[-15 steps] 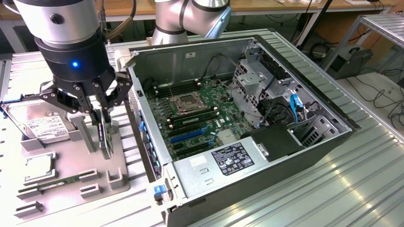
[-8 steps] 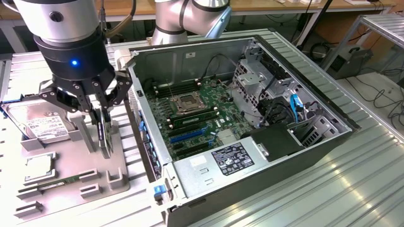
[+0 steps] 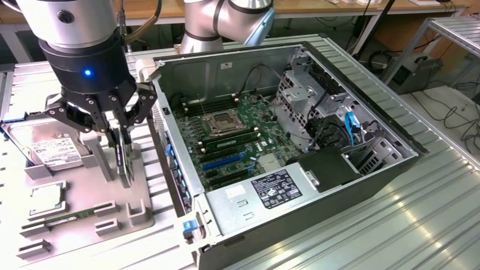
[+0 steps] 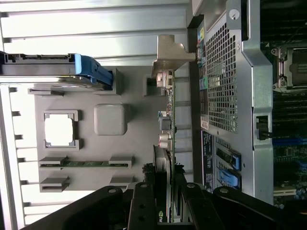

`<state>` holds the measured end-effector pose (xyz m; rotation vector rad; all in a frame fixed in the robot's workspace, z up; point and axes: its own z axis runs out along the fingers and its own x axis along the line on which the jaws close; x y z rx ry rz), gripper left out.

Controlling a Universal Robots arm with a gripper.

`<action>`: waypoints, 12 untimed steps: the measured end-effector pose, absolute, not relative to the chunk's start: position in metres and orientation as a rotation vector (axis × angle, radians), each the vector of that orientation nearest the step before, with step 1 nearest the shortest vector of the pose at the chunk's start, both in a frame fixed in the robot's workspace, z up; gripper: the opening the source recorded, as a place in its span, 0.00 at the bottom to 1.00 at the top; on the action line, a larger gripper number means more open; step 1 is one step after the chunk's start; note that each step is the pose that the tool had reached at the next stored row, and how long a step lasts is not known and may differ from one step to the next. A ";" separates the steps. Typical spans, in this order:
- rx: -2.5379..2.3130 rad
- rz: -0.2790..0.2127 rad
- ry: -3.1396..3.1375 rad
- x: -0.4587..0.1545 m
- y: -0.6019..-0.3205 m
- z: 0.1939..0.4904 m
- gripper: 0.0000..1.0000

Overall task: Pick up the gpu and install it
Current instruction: 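Pick up the gpu and move the gpu toward the slot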

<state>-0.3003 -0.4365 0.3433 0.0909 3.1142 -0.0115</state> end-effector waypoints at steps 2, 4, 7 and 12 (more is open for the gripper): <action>0.091 -0.011 3.114 -0.300 -0.436 0.344 0.26; 0.091 -0.011 3.114 -0.300 -0.436 0.344 0.26; 0.091 -0.012 3.114 -0.300 -0.436 0.345 0.26; 0.091 -0.011 3.114 -0.300 -0.436 0.347 0.26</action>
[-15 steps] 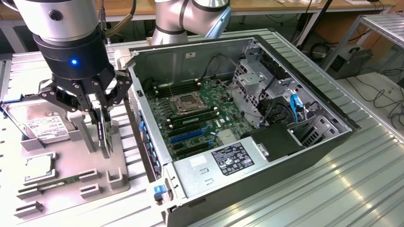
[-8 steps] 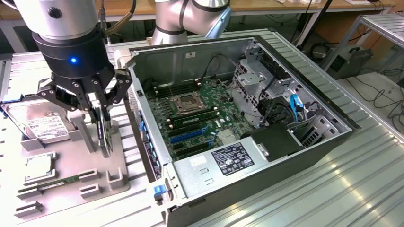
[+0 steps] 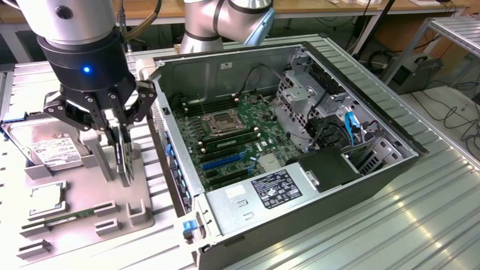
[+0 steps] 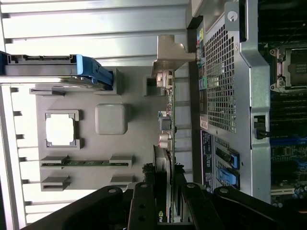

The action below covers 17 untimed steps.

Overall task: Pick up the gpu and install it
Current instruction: 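Pick up the gpu and move the gpu toward the slot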

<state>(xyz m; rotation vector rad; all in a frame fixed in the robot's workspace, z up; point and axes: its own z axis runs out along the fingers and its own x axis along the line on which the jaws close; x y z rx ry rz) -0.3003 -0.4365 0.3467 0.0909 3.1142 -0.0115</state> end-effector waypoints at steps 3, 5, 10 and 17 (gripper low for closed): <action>0.091 -0.012 3.114 -0.300 -0.436 0.348 0.26; 0.091 -0.011 3.114 -0.300 -0.436 0.348 0.26; 0.091 -0.011 3.114 -0.300 -0.436 0.350 0.26; 0.091 -0.011 3.114 -0.300 -0.436 0.352 0.26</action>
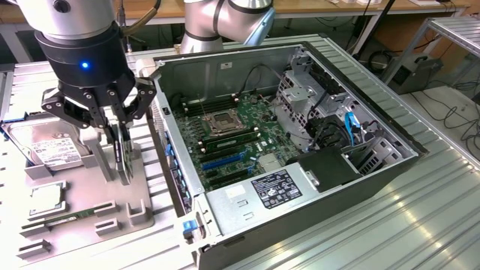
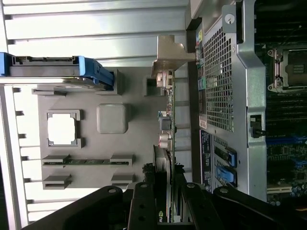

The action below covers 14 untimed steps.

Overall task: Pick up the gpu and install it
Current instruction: 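Pick up the gpu and move the gpu toward the slot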

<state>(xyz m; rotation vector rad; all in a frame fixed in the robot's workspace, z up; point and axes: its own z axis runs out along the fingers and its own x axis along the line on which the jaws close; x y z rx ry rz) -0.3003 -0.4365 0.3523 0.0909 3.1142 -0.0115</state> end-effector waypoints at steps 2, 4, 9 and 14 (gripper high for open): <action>0.091 -0.012 3.114 -0.300 -0.436 0.353 0.26; 0.091 -0.012 3.114 -0.300 -0.436 0.353 0.26; 0.091 -0.012 3.114 -0.300 -0.436 0.355 0.26; 0.091 -0.012 3.114 -0.300 -0.436 0.356 0.26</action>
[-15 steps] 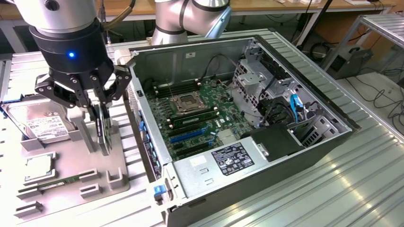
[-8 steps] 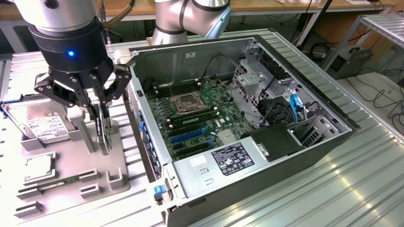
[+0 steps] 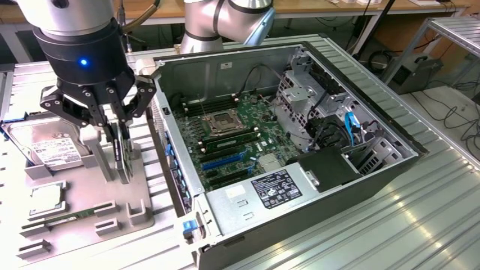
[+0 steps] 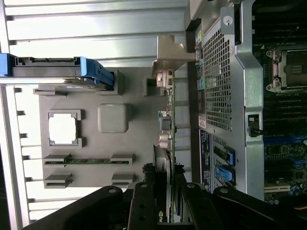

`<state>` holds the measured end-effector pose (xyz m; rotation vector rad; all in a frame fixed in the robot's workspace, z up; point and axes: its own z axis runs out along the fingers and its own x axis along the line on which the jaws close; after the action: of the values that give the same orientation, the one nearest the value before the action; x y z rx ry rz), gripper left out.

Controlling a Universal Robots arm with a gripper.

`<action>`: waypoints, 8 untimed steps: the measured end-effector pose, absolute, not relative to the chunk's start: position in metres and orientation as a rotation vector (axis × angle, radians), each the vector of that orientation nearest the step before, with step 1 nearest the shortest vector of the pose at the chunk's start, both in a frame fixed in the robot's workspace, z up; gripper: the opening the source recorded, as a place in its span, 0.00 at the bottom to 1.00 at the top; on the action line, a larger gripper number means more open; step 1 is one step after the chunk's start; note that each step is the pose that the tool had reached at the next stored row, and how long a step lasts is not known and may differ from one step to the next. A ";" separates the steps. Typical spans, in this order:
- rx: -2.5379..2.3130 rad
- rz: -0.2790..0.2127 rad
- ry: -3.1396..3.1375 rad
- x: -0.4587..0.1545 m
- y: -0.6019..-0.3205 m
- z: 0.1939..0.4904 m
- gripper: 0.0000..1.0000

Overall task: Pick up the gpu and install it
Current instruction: 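Pick up the gpu and move the gpu toward the slot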

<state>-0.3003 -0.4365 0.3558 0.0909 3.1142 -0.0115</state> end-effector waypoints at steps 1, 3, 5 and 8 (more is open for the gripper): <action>0.091 -0.012 3.114 -0.300 -0.436 0.356 0.26; 0.091 -0.012 3.114 -0.300 -0.436 0.356 0.26; 0.091 -0.011 3.114 -0.300 -0.436 0.357 0.26; 0.091 -0.011 3.114 -0.300 -0.436 0.358 0.26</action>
<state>-0.3002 -0.4365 0.3576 0.0908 3.1142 -0.0115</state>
